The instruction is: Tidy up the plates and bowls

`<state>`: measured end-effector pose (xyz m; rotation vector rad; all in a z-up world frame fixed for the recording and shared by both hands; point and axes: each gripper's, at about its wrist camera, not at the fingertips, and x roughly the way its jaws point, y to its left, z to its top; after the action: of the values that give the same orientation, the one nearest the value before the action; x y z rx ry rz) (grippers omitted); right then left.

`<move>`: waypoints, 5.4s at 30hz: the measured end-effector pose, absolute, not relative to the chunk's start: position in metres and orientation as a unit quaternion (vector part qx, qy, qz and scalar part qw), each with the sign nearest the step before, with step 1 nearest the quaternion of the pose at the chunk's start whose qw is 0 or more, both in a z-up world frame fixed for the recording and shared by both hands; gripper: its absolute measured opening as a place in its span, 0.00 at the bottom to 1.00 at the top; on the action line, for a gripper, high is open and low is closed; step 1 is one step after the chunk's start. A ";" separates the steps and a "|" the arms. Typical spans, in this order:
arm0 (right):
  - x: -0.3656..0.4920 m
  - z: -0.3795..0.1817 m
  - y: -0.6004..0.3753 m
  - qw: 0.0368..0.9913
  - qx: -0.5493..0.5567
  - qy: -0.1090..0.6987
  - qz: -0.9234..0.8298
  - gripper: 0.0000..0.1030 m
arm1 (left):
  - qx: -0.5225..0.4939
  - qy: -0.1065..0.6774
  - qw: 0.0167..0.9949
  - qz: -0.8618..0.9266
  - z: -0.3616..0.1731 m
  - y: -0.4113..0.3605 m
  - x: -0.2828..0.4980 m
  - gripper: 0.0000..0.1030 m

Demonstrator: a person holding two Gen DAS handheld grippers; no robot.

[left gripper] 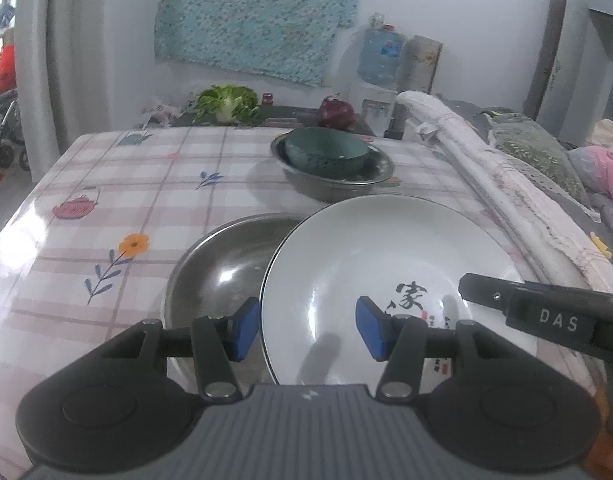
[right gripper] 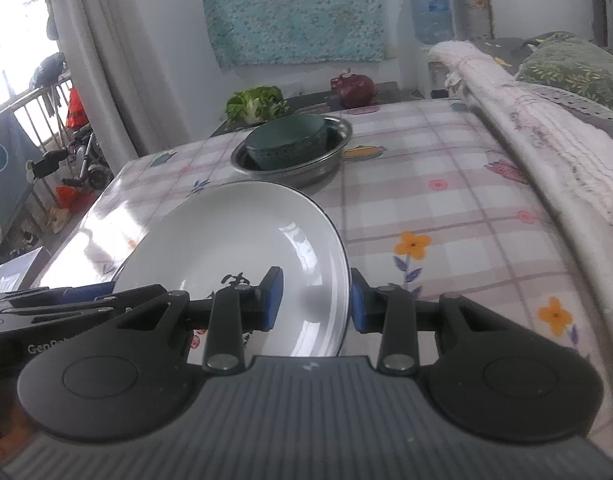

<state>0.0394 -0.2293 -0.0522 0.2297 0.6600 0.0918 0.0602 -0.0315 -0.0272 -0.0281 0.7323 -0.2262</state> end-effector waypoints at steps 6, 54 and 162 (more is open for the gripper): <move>0.047 -0.054 -0.214 0.936 0.105 0.333 0.053 0.33 | -0.024 0.372 0.923 -0.101 -0.032 -0.018 0.068 0.52; 0.108 -0.101 -0.217 0.880 0.229 0.403 0.107 0.22 | -0.052 0.410 0.909 -0.057 -0.063 0.035 0.114 0.32; 0.239 -0.007 -0.307 0.922 0.115 0.360 0.081 0.80 | -0.024 0.372 0.920 -0.123 -0.008 -0.029 0.275 0.61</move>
<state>0.2386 -0.3073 -0.0069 0.2353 0.7397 0.1670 0.2752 -0.0287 -0.0077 -0.0502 0.7643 -0.2533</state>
